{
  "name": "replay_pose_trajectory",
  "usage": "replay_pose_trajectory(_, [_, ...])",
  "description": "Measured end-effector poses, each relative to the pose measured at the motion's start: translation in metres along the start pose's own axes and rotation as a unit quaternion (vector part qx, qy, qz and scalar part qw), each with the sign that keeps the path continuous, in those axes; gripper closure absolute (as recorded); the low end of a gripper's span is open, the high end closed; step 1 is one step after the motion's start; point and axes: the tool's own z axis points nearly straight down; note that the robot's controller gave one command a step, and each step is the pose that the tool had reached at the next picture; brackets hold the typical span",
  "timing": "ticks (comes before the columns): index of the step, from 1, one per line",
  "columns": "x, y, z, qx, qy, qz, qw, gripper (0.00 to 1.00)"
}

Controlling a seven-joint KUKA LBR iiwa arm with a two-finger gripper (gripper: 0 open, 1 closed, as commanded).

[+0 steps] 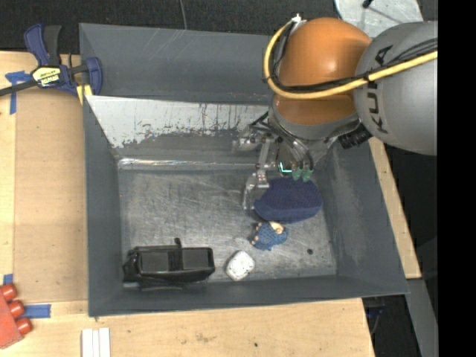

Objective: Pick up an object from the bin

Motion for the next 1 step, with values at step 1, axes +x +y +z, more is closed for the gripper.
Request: replay_pose_trajectory(1, [0.0271, -0.0536, 0.0605, 0.001, 0.0005, 0.036, 0.9993, 0.00])
